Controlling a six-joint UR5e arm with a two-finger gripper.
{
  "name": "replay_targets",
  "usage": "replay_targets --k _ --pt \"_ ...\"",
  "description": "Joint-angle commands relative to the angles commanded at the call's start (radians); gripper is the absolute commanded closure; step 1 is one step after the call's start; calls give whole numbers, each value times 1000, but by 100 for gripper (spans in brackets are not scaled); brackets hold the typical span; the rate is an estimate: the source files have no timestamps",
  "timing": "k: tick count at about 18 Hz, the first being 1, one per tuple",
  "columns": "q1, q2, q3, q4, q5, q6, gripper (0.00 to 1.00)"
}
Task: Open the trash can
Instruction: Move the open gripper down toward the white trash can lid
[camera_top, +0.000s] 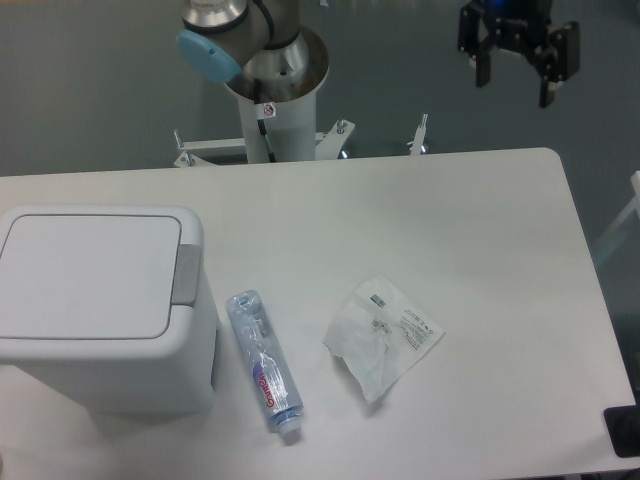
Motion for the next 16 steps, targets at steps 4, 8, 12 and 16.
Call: replay_targets --k 4,8,12,16 --pt "-69 -9 2 32 -2 -46 0" --pt "-176 -29 3 51 -5 -295 0" --pt "-273 -57 2 113 -55 -663 0" --pt "-354 -61 -2 164 -106 -966 0"
